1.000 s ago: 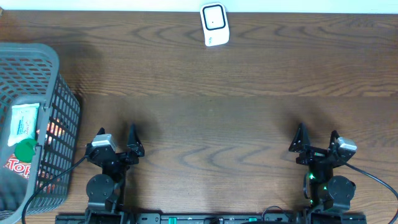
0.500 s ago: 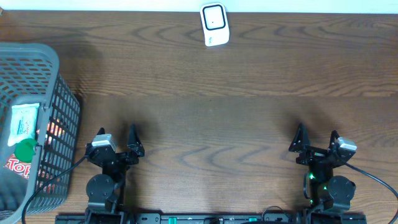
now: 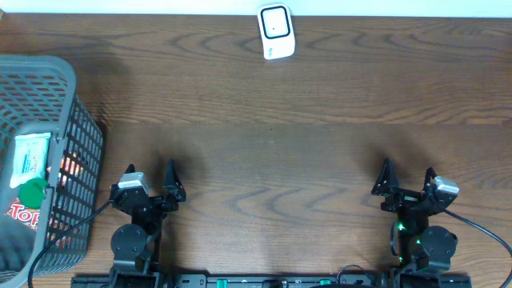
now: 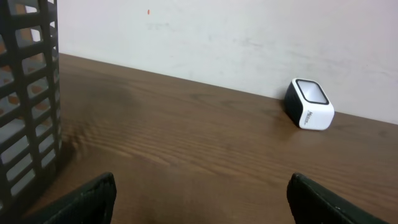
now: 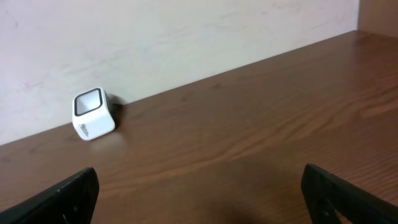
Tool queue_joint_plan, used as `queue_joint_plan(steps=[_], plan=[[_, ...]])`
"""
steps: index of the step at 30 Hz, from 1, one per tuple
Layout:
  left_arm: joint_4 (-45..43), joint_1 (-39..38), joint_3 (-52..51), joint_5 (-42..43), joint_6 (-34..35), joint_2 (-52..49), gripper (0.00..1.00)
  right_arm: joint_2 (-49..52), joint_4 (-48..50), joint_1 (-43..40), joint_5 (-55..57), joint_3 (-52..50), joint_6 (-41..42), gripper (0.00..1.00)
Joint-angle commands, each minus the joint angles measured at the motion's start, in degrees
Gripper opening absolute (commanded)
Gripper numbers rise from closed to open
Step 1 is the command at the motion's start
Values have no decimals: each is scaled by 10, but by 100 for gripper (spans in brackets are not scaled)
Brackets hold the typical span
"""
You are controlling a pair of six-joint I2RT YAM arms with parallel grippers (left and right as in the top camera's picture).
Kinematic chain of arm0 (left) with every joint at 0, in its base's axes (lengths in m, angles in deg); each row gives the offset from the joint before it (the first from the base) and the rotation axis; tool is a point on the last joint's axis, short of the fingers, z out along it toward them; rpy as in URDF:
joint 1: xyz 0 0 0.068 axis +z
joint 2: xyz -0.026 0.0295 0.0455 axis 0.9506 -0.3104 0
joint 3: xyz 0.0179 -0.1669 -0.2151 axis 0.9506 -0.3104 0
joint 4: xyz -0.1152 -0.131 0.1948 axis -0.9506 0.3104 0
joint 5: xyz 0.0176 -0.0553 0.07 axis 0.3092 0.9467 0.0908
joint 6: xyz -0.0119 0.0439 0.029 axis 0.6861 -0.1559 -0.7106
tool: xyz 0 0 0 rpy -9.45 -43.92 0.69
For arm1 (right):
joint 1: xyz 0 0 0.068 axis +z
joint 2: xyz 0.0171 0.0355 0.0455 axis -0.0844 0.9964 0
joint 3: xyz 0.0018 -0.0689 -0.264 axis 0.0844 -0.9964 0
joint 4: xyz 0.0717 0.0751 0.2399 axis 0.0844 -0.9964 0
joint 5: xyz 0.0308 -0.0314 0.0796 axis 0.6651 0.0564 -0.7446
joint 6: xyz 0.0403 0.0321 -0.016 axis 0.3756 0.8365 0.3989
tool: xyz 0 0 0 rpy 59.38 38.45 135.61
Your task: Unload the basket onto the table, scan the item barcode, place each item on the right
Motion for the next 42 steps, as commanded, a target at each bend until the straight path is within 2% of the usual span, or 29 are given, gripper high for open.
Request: queue_joint_plan(steps=[1,35,42], plan=[[24,3,-10,-1,-12,4,88,-2,-2,4,1,-1,2,99],[16,3,-10,-20,-7,4,88,-2,-2,4,1,-1,2,99],[30,3,-2,58,37,3,88,-2,-2,4,1,-1,2,99]])
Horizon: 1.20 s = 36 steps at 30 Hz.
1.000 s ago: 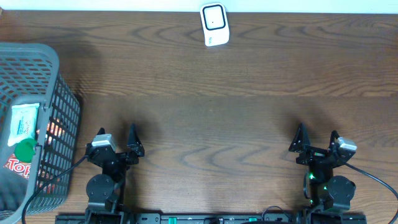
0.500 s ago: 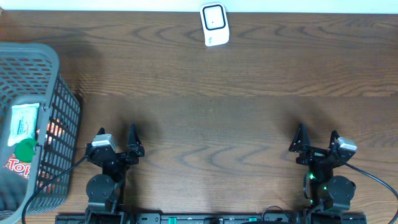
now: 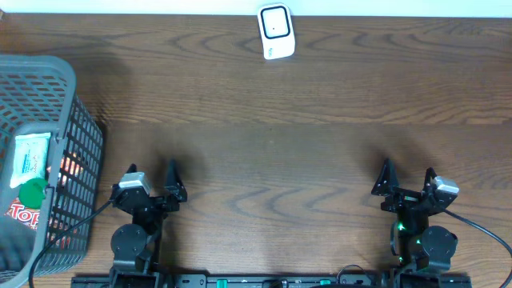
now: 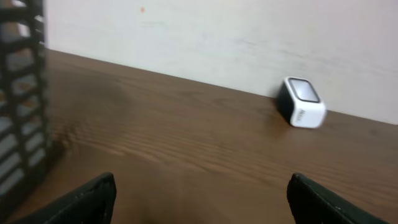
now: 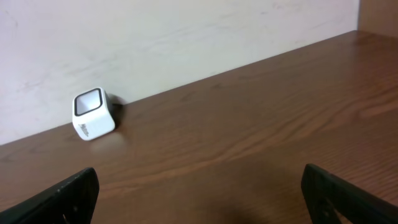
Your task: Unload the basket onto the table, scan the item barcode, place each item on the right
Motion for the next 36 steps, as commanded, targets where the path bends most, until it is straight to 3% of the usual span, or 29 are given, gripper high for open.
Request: queue_joint_plan(steps=[1,10,22,26,29,36], plan=[[30,3,0,40,32,2,88,-2,-2,4,1,-1,2,99],[68,3,101,75,32,-68,88,-2,-2,4,1,-1,2,99],[205,2,317,106,30,-347,88,-2,-2,4,1,-1,2,99],[190,2,319,119,30,-410,88,-2,-2,4,1,-1,2,99],[188,2,320,181,30,-449,88,-2,-2,4,1,-1,2,99],[194,2,320,180,28,-464,88,-2,-2,4,1,-1,2,99]])
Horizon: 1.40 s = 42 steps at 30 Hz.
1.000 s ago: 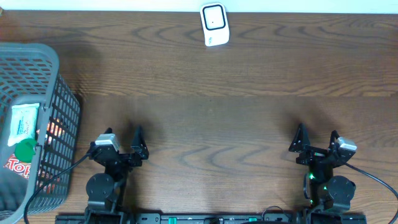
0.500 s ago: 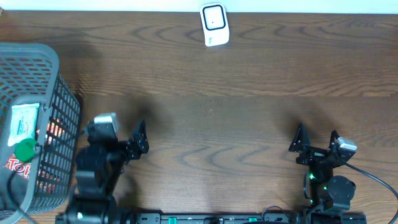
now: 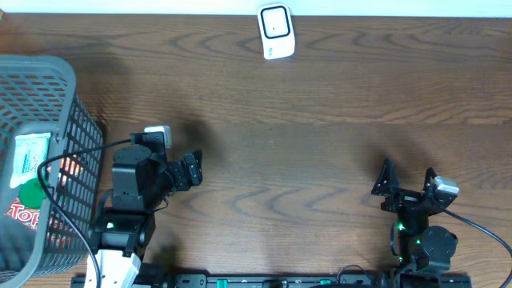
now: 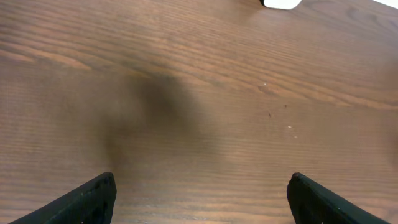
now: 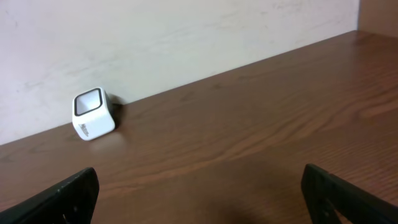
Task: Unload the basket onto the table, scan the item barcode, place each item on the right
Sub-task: 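Move left gripper into basket and grasp green-lidded jar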
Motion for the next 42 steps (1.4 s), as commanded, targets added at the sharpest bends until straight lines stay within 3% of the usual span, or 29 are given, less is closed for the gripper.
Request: queue_joint_plan(steps=[1,17,28,32,36,42], plan=[[9,2,9,19,3,0,88,-2,-2,4,1,-1,2,99],[158,2,160,0,3,0,89,3,-2,4,1,-1,2,99],[156,2,201,2,16,0,88,3,-2,4,1,-1,2,99],[202,2,289,-23,21,-8,88,3,-2,4,1,-1,2,99],[306,3,420,-155,72,-52,89,3,-2,4,1,-1,2,99],[457,57,653,-245,156,-168,89,3,-2,4,1,-1,2,99]])
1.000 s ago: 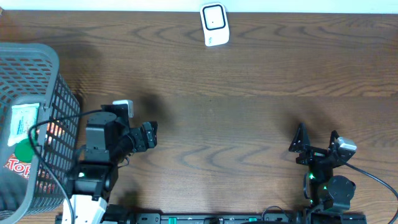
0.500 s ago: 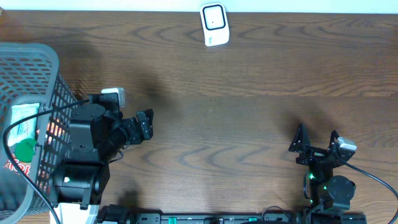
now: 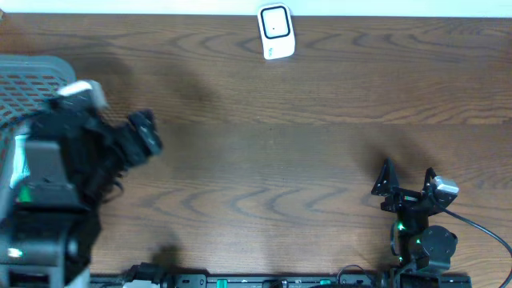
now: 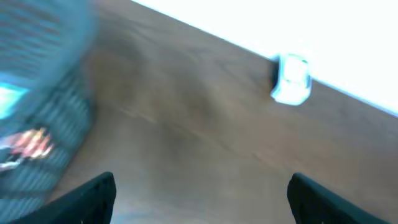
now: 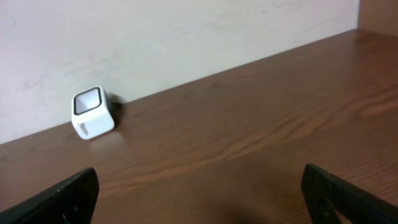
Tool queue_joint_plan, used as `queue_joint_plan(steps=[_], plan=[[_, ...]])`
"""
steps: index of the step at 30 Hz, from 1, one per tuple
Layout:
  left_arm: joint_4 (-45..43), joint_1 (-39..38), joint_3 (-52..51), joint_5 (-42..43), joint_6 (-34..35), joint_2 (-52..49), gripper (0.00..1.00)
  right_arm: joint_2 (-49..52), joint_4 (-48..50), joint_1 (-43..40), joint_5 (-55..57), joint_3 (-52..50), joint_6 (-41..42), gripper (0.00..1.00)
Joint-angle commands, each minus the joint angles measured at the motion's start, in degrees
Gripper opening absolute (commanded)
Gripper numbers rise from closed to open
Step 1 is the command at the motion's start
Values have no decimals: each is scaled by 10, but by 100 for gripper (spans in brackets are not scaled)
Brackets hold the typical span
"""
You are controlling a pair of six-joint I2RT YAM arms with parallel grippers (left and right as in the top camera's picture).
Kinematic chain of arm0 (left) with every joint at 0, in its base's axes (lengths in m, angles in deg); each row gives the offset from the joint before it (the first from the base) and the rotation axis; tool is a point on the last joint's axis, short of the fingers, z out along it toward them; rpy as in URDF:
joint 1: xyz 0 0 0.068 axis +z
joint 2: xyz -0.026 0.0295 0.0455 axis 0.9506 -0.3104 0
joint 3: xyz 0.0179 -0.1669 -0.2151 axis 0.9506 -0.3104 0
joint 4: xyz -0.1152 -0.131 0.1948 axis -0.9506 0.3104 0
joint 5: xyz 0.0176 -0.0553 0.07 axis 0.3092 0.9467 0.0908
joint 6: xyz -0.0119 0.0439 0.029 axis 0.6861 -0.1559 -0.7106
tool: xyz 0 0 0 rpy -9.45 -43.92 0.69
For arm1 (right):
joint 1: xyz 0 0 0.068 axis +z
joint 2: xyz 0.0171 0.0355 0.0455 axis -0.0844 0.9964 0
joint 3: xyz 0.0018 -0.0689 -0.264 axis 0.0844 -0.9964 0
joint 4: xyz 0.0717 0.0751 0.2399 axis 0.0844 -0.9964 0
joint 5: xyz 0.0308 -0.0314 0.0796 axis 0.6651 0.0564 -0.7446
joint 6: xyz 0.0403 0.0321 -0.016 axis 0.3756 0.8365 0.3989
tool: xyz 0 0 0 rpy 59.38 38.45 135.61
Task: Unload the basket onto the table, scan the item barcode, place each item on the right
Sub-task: 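Move left gripper into basket and grasp green-lidded jar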
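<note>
The white barcode scanner (image 3: 276, 32) stands at the table's far edge, also seen as scanner (image 4: 292, 79) and scanner (image 5: 92, 112). The grey basket (image 3: 32, 68) at the left holds a light blue pack (image 4: 9, 99) and a red-orange pack (image 4: 28, 144), both blurred. My left gripper (image 3: 144, 136) is raised high beside the basket's right rim, and its arm hides most of the basket from above. The left gripper (image 4: 200, 199) is open and holds nothing. My right gripper (image 3: 406, 178) rests low at the near right; the right gripper (image 5: 202, 193) is open and holds nothing.
A pale wall runs along the table's far edge behind the scanner. Bare brown wood (image 3: 304, 160) lies between the two arms. The right arm's base (image 3: 424, 244) sits at the front edge.
My left arm has risen and swung left, from the table right of the basket to high over the basket's right side. Its camera now shows the basket and scanner. The right arm is unchanged.
Both grippers rested open at the front edge, facing the scanner. The left wrist then turned slightly. After that the left arm was lifted forward, looking down at bare wood. Now it is high by the basket, open and holding nothing. The right arm never moved.
</note>
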Motion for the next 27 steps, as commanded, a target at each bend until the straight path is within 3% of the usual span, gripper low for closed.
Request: queue_joint_plan(steps=[1,6,11,14,20,27], plan=[[57,56,129,-95,77,-76,89,0,-2,4,1,-1,2,99],[144,206,239,-94,158,-158,89,0,-2,4,1,-1,2,99],[195,360,246,-30,175,-195,88,0,-2,4,1,-1,2,99],[237,426,245,-32,205,-212,89,0,-2,4,1,-1,2,99],[232,497,188,-42,212,-237,89,0,-2,4,1,-1,2,99],[176,502,83,-42,222,-274,89,0,-2,4,1,-1,2,99]])
